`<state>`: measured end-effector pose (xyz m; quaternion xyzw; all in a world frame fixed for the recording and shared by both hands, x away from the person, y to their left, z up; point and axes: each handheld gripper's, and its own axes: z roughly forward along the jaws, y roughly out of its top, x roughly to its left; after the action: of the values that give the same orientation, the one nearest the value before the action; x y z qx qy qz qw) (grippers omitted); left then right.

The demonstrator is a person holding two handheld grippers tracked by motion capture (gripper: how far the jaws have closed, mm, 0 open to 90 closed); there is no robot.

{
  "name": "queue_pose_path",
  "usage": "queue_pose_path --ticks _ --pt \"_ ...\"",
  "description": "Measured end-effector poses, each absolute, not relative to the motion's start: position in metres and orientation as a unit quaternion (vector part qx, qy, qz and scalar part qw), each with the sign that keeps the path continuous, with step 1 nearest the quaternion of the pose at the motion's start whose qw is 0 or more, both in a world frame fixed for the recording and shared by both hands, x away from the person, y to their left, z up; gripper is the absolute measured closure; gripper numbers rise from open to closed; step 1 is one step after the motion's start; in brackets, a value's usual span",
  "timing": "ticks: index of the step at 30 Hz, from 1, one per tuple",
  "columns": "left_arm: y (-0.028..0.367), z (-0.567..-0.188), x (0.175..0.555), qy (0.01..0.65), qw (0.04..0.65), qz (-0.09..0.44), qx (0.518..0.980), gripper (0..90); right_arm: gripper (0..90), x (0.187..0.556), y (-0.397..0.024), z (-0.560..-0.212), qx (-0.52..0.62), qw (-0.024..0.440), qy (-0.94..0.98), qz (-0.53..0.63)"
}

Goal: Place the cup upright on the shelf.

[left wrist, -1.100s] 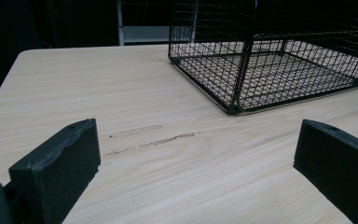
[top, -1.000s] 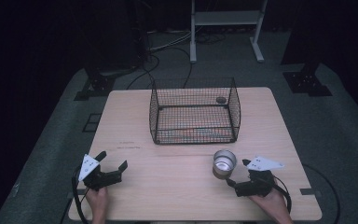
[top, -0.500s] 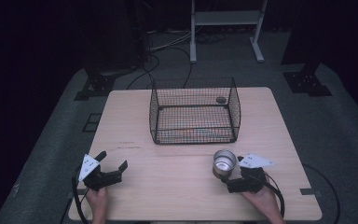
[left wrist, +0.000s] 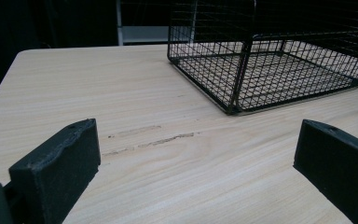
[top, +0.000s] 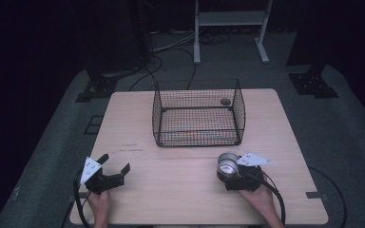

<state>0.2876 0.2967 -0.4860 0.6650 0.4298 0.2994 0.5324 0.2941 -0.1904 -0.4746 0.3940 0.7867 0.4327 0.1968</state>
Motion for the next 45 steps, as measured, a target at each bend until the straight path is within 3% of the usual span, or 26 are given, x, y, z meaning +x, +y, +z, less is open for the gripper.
queue_pose_path --ticks 4,7,19,45 --pt "0.297 -0.486 0.288 0.430 0.533 0.299 0.664 0.0 6.8 0.295 -0.189 -0.475 0.391 0.204 0.785 0.434" --pt "0.297 -0.486 0.287 0.430 0.533 0.300 0.664 0.0 17.1 0.295 -0.190 -0.473 0.387 0.200 0.782 0.446" --pt "0.297 -0.486 0.288 0.431 0.533 0.301 0.663 0.0 17.7 0.295 -0.195 -0.466 0.387 0.195 0.784 0.445" --pt "0.297 -0.486 0.287 0.430 0.533 0.300 0.664 0.0 17.7 0.305 -0.195 -0.406 0.345 0.162 0.803 0.459"
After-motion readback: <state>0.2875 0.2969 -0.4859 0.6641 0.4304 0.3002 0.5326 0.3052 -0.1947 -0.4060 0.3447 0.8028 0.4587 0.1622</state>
